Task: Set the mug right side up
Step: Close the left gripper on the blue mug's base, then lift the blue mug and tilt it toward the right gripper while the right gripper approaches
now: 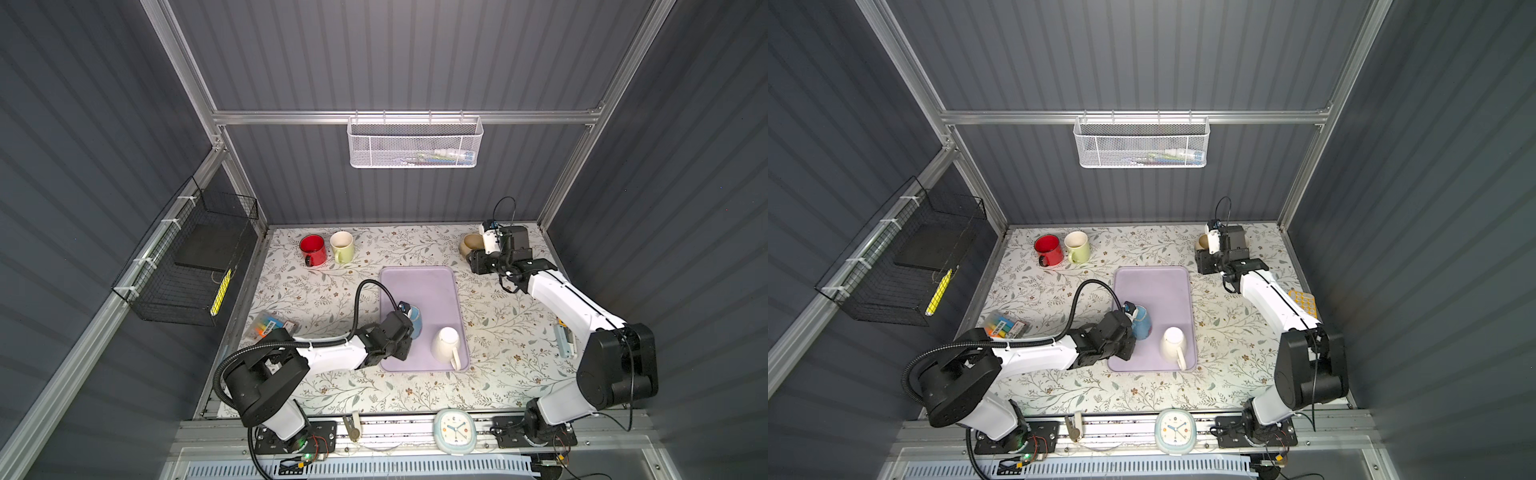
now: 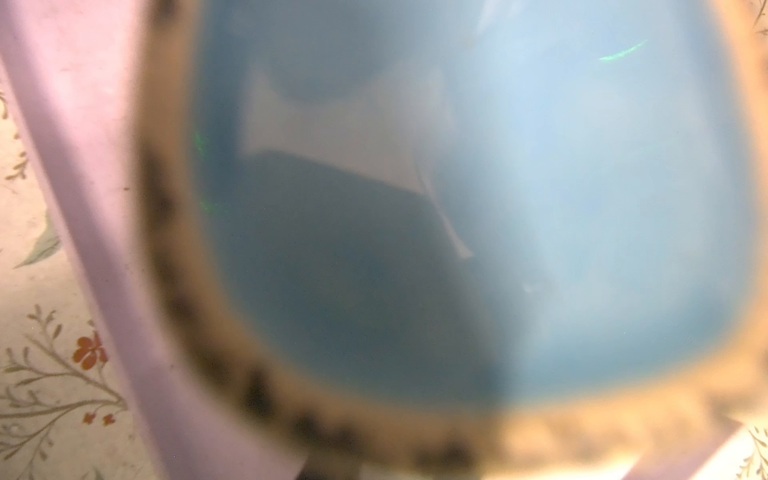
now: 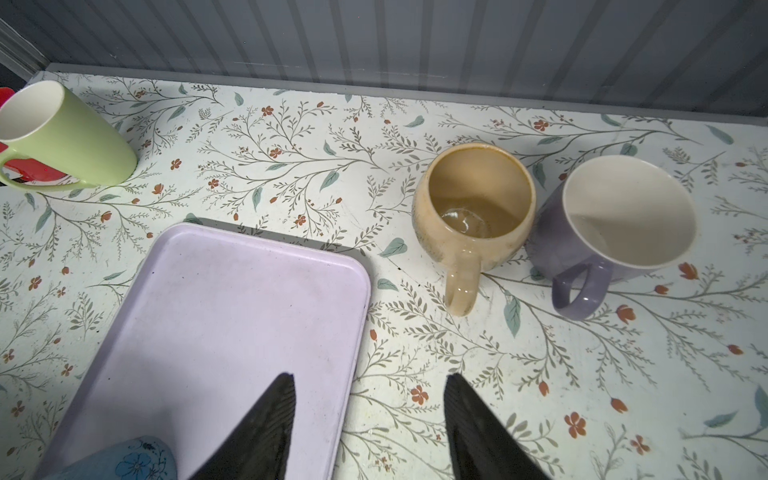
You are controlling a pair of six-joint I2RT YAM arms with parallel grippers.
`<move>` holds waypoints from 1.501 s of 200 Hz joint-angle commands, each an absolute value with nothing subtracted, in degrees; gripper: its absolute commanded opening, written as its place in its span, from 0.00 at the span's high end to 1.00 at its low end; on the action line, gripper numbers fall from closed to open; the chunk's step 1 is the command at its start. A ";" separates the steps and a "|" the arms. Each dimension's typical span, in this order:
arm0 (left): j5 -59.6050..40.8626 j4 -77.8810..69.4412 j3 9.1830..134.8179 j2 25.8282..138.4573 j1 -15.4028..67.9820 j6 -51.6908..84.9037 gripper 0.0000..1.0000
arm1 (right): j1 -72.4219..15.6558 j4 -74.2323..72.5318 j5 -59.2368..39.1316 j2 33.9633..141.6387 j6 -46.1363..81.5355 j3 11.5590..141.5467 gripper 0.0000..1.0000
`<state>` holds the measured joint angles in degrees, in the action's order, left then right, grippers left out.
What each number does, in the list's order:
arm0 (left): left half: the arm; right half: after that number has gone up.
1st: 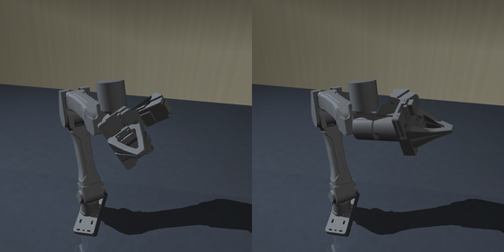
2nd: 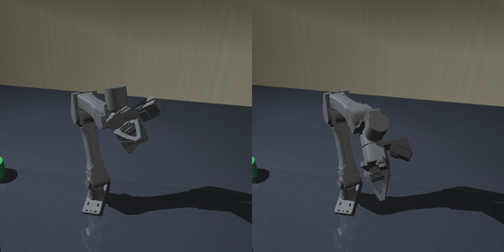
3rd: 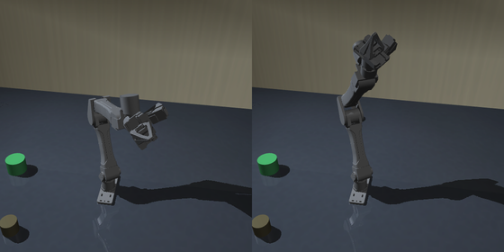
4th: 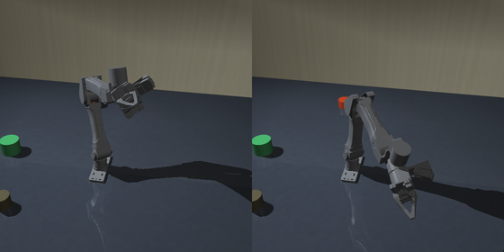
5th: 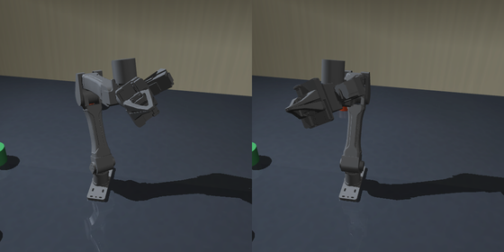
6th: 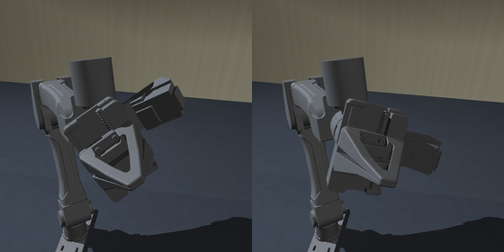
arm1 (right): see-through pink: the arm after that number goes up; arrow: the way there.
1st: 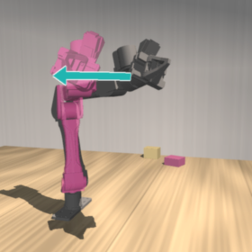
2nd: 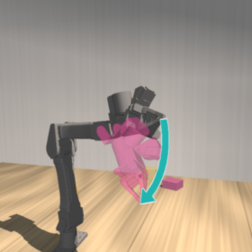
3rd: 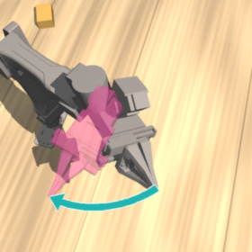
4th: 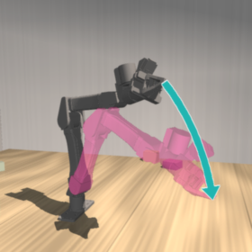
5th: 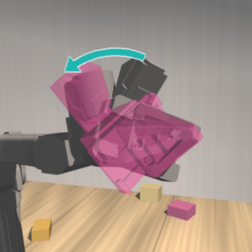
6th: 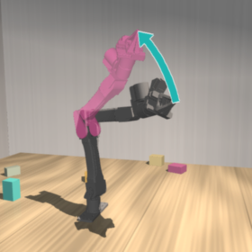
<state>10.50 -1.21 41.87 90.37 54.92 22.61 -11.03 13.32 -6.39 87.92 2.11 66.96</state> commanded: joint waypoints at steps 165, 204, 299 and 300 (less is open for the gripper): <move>10.73 -2.04 44.47 81.93 54.17 17.70 0.85 | -10.55 13.35 -5.26 84.97 1.45 64.20 0.41; 7.74 -2.54 45.77 79.51 52.00 17.14 0.85 | -9.30 12.06 -7.03 84.33 2.33 62.83 0.40; -2.29 -3.43 53.70 78.31 46.07 12.87 0.86 | -4.87 6.46 -19.71 82.71 5.44 57.90 0.40; -2.51 -3.56 53.74 78.31 45.89 12.90 0.86 | -4.81 6.35 -20.40 82.71 5.49 57.78 0.40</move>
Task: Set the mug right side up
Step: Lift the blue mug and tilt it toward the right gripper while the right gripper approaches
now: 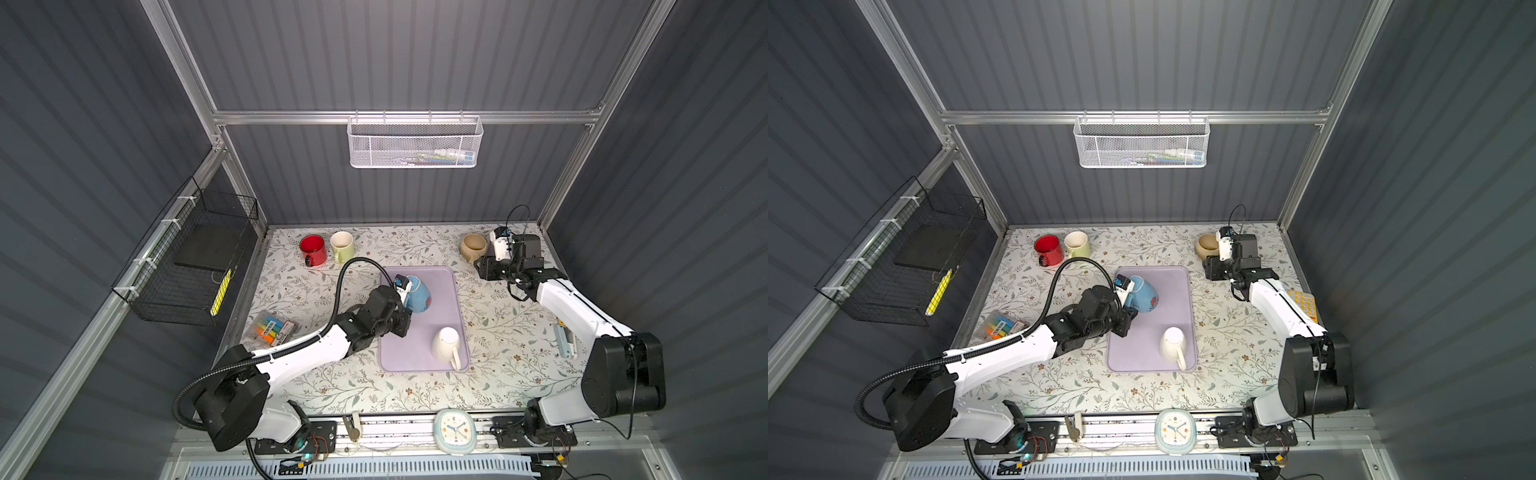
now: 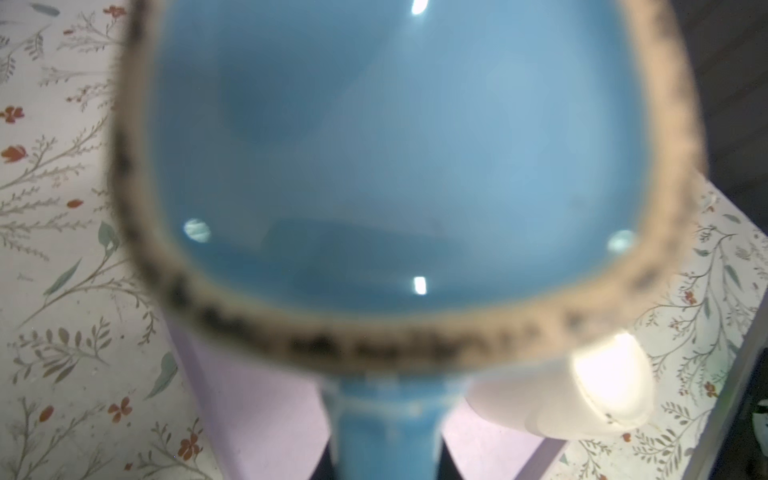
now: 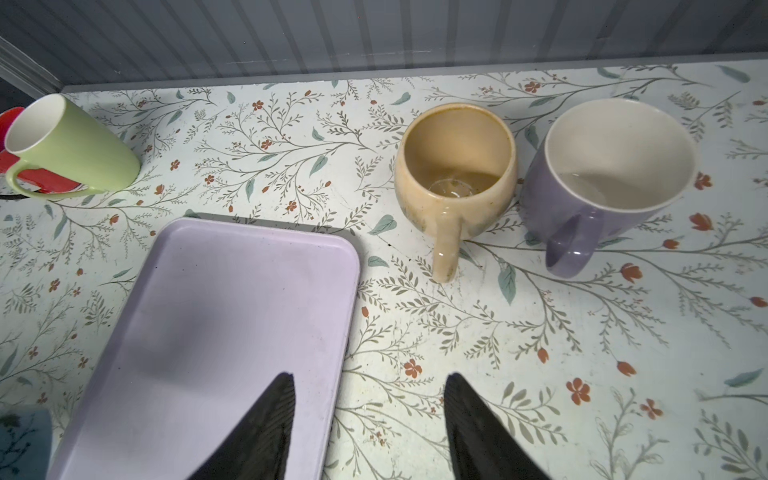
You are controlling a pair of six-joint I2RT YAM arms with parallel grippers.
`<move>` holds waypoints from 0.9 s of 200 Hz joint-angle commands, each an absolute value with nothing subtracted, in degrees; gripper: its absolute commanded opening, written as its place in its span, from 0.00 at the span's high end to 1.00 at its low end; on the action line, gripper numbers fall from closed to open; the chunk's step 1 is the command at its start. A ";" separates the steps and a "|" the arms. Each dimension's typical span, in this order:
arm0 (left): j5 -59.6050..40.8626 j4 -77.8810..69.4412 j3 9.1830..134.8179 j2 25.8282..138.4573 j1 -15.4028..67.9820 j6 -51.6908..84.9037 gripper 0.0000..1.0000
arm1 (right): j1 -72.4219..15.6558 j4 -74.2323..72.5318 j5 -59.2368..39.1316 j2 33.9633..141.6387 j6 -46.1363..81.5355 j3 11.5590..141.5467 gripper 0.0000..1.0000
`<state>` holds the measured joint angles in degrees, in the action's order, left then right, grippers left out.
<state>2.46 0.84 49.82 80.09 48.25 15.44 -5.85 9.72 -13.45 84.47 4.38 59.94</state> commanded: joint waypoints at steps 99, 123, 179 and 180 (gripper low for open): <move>-16.05 -15.71 55.35 82.83 39.90 17.70 0.87 | -3.06 -9.06 -46.92 85.59 13.81 50.67 0.40; -18.19 -17.36 55.43 83.25 39.14 18.65 0.87 | -3.43 -13.19 -49.53 85.19 15.76 49.34 0.40; -22.43 -26.08 53.45 84.61 36.38 23.11 0.87 | -3.69 -16.52 -55.26 85.46 17.49 47.41 0.40; -22.51 -26.27 53.44 84.63 36.34 23.25 0.87 | -3.69 -16.48 -55.23 85.49 17.40 47.35 0.40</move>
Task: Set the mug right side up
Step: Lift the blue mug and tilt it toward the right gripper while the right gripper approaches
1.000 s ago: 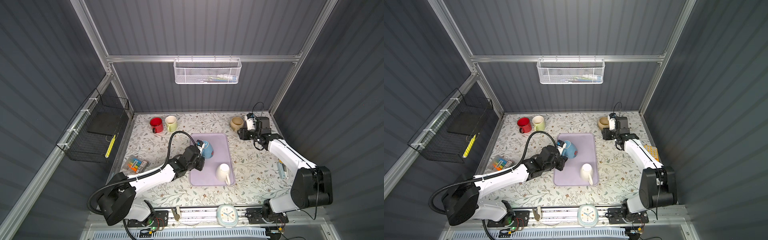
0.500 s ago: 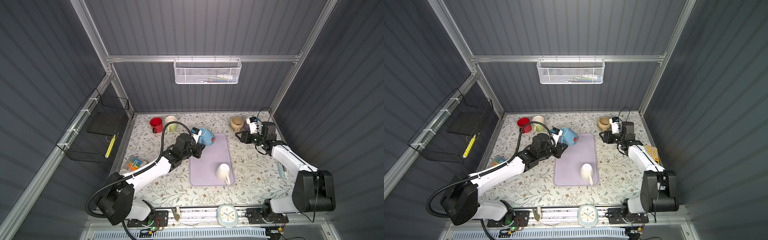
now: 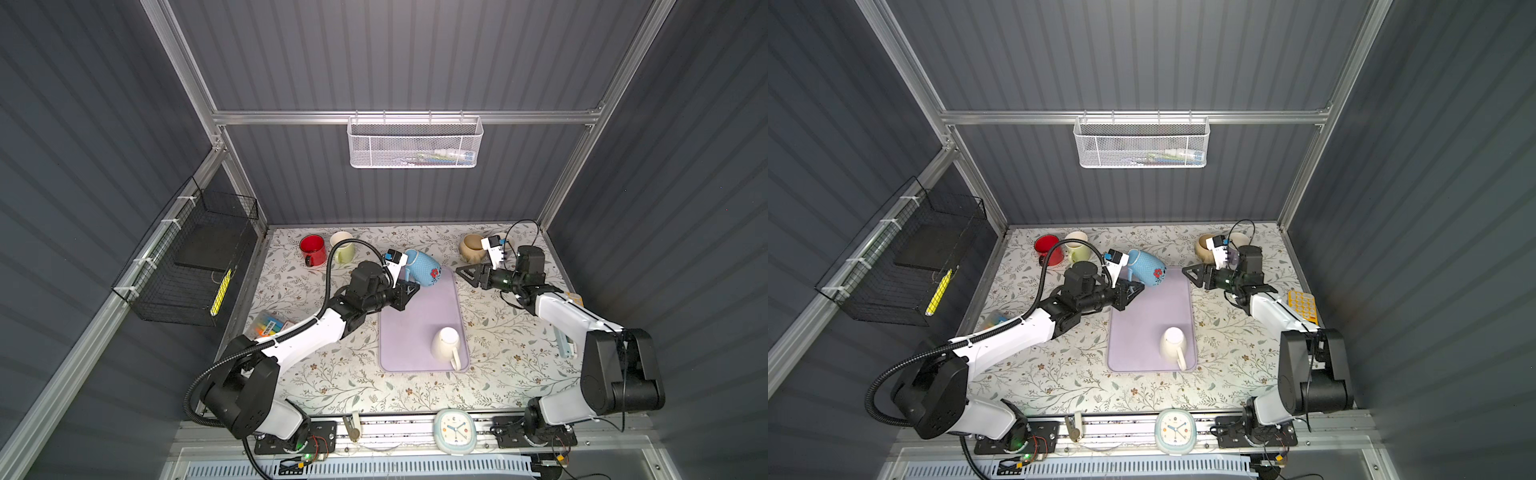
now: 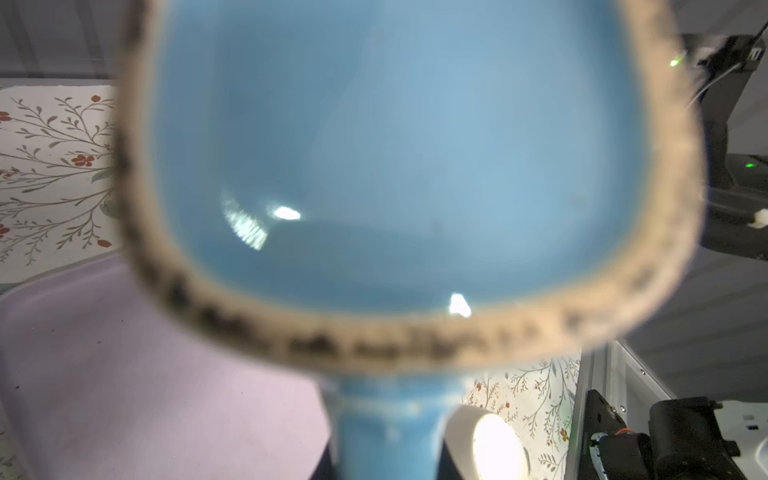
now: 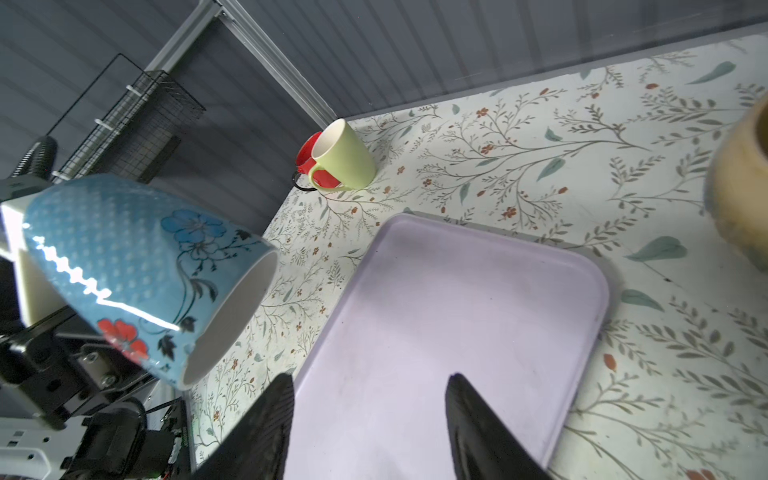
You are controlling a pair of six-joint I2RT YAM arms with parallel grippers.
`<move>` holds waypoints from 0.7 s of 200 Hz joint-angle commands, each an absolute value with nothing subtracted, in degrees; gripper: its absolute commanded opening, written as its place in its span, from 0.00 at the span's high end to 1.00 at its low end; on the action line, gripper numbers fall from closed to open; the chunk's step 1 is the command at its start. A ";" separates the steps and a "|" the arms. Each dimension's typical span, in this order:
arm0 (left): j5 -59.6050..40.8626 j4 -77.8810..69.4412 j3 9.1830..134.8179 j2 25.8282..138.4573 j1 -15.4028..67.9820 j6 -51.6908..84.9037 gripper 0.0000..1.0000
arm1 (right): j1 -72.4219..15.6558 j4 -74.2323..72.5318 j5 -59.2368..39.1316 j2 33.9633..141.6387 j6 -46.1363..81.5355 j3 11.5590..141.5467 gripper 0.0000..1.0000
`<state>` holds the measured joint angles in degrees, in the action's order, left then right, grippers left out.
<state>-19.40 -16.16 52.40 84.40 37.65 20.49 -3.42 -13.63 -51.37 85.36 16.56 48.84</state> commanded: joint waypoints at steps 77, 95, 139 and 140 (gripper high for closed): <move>-28.16 -36.54 52.48 89.68 33.22 30.15 0.87 | -4.13 -20.09 -58.39 84.33 19.57 45.99 0.40; -28.81 -38.70 52.40 91.08 33.22 31.74 0.87 | -4.78 -21.18 -58.80 84.22 20.20 46.21 0.40; -29.61 -41.89 52.71 93.44 33.05 33.80 0.87 | -7.28 -23.03 -60.39 85.88 21.08 48.68 0.40; -29.62 -41.95 52.68 93.52 33.05 33.86 0.87 | -7.29 -23.07 -60.39 85.96 21.17 48.73 0.40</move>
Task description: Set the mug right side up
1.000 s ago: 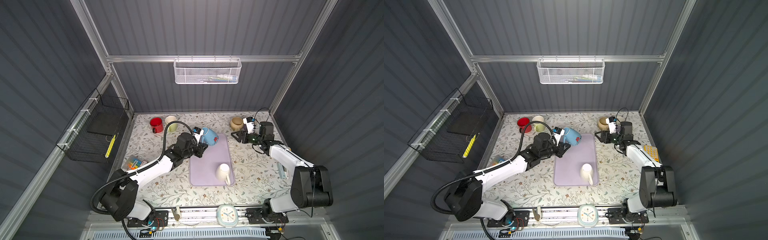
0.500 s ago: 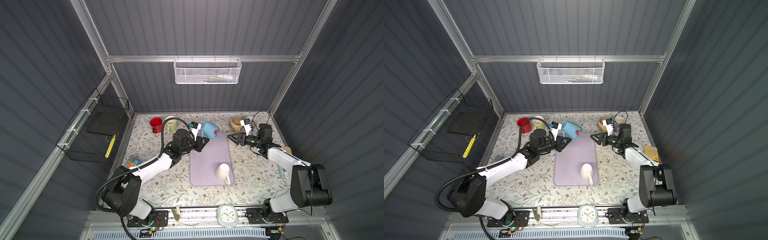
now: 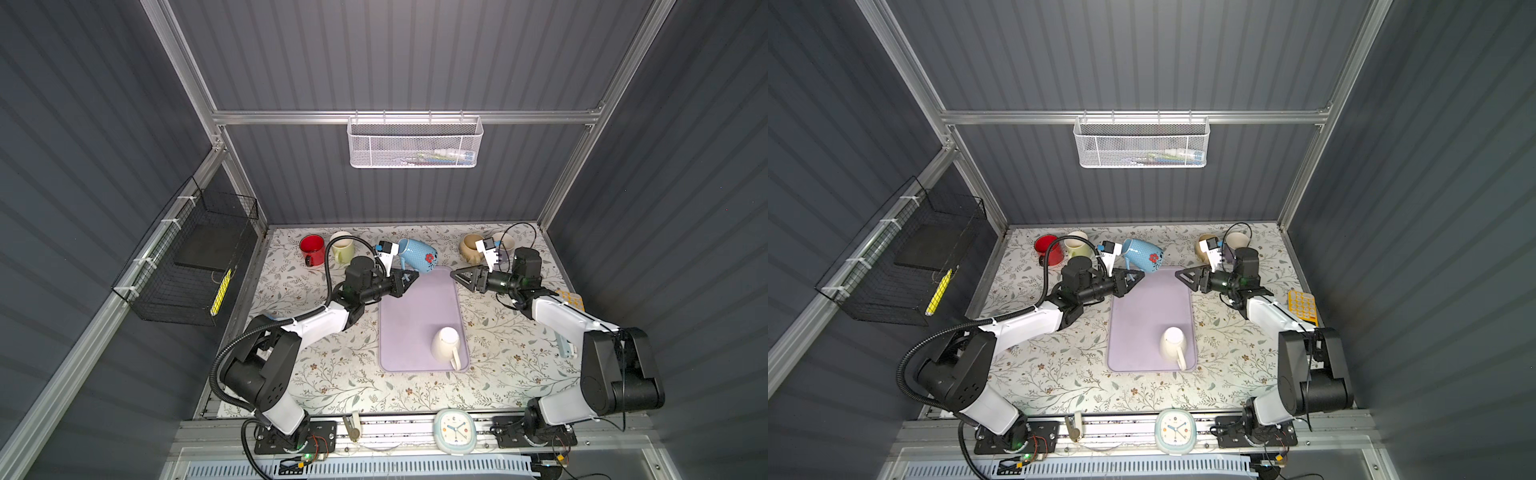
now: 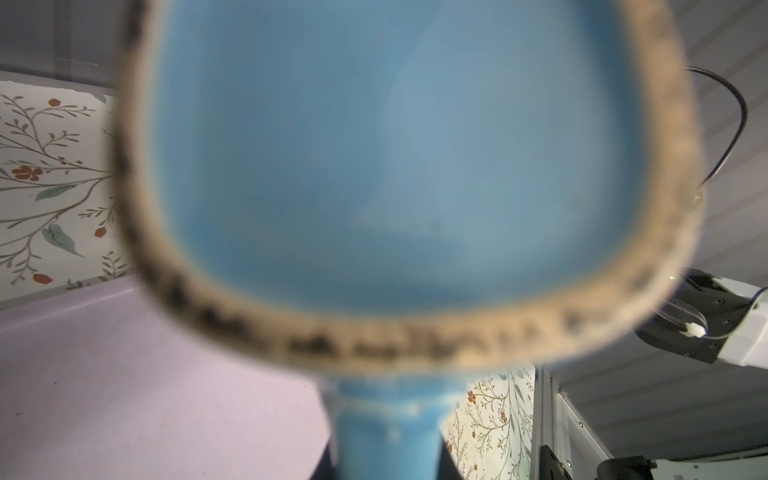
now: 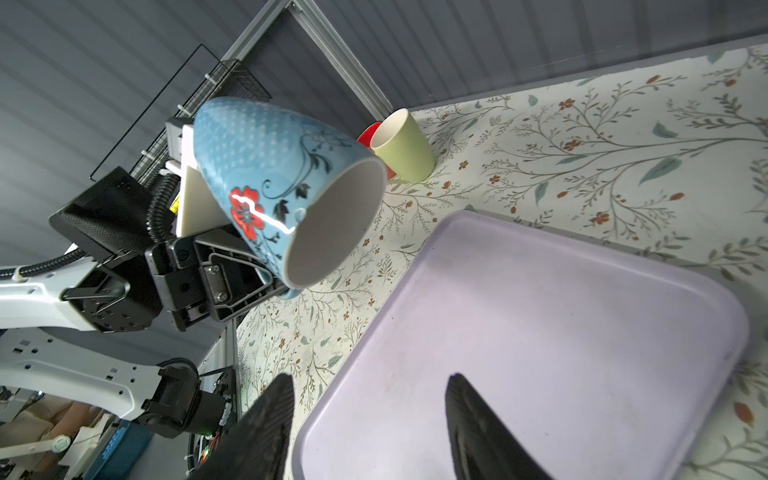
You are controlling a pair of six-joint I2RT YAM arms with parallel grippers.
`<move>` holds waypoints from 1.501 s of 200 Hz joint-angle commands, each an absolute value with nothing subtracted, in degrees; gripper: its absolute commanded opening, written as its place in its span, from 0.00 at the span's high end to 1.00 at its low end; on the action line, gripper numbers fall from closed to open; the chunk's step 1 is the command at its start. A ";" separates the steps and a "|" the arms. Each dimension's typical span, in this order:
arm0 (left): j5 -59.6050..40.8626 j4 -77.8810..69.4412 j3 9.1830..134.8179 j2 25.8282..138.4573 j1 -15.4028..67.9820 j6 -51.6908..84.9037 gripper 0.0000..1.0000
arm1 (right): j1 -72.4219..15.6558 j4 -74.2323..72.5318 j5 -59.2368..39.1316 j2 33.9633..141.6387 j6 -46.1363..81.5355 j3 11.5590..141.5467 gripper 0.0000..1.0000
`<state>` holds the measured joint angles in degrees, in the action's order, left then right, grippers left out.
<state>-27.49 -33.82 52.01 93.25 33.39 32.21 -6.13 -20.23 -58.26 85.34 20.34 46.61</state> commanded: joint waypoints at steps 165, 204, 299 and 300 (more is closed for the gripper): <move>-32.76 -51.55 52.47 98.74 32.07 42.55 0.88 | -12.65 -50.96 -65.23 99.15 39.12 54.70 0.40; -32.83 -53.12 52.47 99.60 32.08 43.76 0.88 | -13.70 -56.99 -65.34 101.56 43.37 56.27 0.40; -32.43 -56.84 50.98 101.42 32.17 45.64 0.88 | -15.53 -66.18 -65.34 104.59 50.28 57.19 0.48; -32.43 -56.81 50.98 101.42 32.17 45.63 0.88 | -15.55 -66.23 -65.36 104.59 50.32 57.21 0.48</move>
